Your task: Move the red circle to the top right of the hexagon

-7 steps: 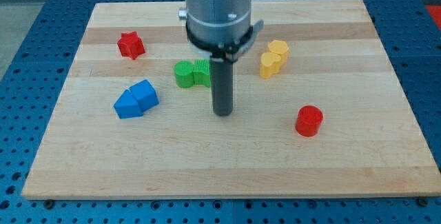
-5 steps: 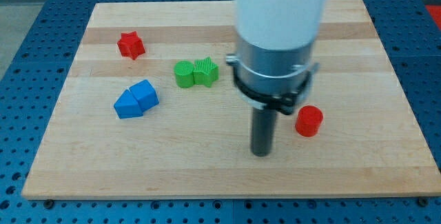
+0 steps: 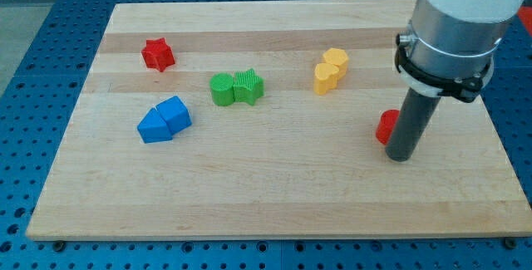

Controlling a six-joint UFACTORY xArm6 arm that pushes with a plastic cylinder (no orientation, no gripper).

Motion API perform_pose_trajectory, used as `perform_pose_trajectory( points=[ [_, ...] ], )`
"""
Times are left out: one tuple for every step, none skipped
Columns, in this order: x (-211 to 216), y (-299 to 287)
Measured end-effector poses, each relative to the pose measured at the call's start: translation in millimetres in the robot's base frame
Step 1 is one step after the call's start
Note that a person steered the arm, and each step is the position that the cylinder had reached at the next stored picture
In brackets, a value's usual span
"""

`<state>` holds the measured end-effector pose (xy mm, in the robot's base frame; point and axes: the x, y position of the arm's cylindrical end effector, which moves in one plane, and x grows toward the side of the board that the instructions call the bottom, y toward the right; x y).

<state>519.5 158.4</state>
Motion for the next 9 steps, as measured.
perform_pose_trajectory(
  points=[
    [-20.7, 0.0],
    [-48.9, 0.0],
    [-84.4, 0.0],
    [-117.0, 0.0],
    [-146.4, 0.0],
    [-169.5, -2.0],
    [-198.3, -7.8],
    [-211.9, -23.5],
    [-210.3, -27.0]
  ],
)
